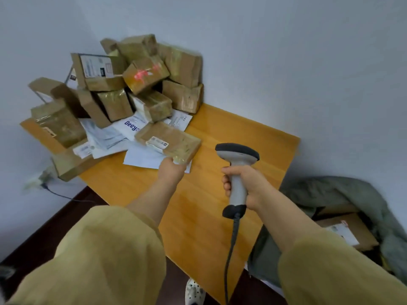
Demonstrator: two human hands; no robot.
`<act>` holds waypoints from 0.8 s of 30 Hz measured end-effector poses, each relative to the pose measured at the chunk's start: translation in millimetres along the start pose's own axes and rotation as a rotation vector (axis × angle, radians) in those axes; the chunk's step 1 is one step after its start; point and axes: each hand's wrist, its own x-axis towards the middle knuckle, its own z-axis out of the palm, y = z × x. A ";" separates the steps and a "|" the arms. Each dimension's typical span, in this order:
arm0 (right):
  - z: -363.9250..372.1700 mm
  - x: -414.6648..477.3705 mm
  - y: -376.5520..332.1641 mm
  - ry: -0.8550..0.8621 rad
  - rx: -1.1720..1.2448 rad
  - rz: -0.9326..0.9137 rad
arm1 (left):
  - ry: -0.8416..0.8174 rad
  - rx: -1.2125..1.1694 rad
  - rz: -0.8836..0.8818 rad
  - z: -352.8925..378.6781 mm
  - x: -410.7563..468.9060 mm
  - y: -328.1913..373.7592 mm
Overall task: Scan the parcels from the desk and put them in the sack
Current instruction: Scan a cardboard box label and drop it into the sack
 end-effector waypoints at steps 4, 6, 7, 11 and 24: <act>47.6 66.6 -27.6 0.093 -0.074 -0.041 | 0.000 -0.145 -0.160 -29.3 69.7 -18.0; 61.8 104.2 -37.7 0.151 -0.094 -0.016 | 0.030 -0.069 -0.134 -40.5 100.9 -22.6; 66.9 121.6 -40.2 0.178 -0.097 0.013 | 0.054 -0.013 -0.109 -45.8 117.8 -26.0; 83.2 173.0 -35.2 0.240 -0.116 0.124 | 0.139 0.198 0.023 -65.9 185.2 -37.5; 89.9 181.0 -15.6 0.357 -0.108 -0.056 | 0.051 0.111 0.025 -89.8 221.1 -37.6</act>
